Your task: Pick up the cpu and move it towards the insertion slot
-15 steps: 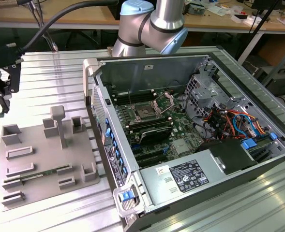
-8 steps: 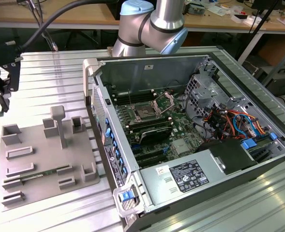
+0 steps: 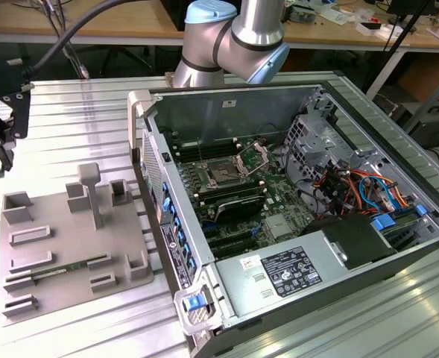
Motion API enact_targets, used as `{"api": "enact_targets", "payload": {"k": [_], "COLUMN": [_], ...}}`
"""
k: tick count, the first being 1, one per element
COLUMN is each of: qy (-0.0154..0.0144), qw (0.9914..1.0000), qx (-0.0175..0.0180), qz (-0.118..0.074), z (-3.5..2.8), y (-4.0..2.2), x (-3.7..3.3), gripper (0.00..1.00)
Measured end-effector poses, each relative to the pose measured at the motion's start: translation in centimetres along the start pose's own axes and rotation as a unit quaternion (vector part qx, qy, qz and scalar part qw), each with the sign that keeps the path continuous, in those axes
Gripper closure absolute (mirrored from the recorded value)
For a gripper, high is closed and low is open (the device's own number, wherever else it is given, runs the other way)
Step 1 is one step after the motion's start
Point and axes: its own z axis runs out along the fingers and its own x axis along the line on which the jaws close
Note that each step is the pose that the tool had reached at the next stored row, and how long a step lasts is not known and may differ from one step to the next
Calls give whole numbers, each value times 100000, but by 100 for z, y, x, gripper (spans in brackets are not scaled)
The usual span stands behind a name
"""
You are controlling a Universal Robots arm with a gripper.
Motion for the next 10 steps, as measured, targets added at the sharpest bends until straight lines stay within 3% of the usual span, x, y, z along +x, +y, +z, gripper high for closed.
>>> {"api": "enact_targets", "payload": {"k": [10], "qy": [9], "qw": [100000], "qx": [5], "qz": [1], "z": [-43], "y": [2], "x": [0], "gripper": [45]}}
